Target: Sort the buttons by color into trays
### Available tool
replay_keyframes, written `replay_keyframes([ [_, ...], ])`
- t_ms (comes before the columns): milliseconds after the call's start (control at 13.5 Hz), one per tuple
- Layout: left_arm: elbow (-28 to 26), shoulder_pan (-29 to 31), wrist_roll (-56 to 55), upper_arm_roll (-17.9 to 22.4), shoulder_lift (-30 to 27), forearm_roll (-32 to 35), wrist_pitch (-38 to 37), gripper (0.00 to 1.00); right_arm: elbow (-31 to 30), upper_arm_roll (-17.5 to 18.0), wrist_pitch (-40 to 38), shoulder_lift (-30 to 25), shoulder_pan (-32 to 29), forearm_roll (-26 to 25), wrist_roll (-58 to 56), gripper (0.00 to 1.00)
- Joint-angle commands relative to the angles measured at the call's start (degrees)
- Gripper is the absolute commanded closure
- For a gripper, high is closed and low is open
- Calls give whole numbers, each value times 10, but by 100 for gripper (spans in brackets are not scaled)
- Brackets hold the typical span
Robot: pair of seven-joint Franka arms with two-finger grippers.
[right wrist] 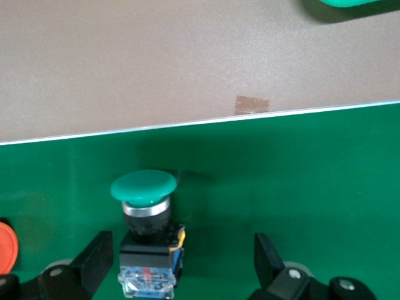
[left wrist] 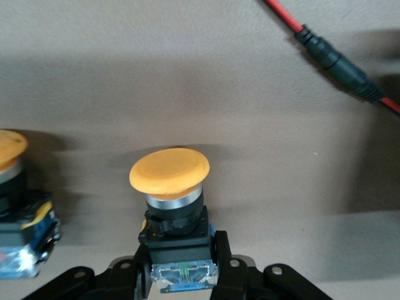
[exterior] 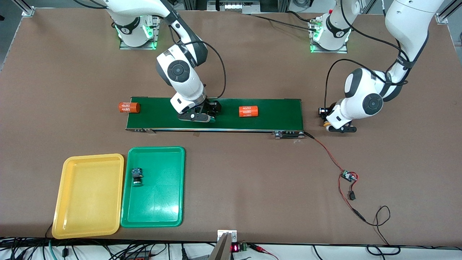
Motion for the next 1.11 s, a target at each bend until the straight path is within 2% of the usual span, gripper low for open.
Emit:
replay_keyframes([
  [0,67,-8,-22,-24,-35,-17,-117,75,-1,2,9,3,1,-10,14,0],
  [148,124,-8,-70,-64,-42,-18,-200,76,-1,2,14,10,1,-10,14,0],
  [222,134,-10,-98,-91,-42,-18,-207,78,-2,2,21,14,1,-11,14,1],
  [296,134,-12,-112,-124,-34,-18,-201,81,-2,2,26,17,1,-12,14,10],
  [370,135,-19,-123,-149,-21,-26,-168,82,-2,2,26,18,1,-21,14,26],
  [444,131,-21,-129,-159,-14,-32,-130,82,-2,2,25,20,0,-29,13,53],
  [518,128,-26,-131,-161,-2,-34,-104,82,-1,2,23,19,-2,-29,13,72],
  [592,126,-38,-132,-161,6,-34,-89,82,2,2,21,19,-5,-29,13,83],
  [666,123,-43,-132,-166,9,-34,-82,81,5,0,21,17,-8,-29,9,90],
  [740,119,-45,-134,-177,12,-34,-78,79,11,-2,19,13,-10,-29,6,91],
  [814,116,-45,-135,-179,16,-35,-69,70,25,-6,4,8,-14,-29,2,91],
  [888,115,-45,-134,-179,16,-35,-67,30,57,-15,-24,8,-17,-30,-2,91],
  [962,113,-44,-130,-179,11,-35,-69,0,89,-22,-49,9,-19,-32,-16,91],
  [1036,113,-43,-129,-180,2,-35,-72,0,114,-31,-65,11,-21,-42,-38,91],
])
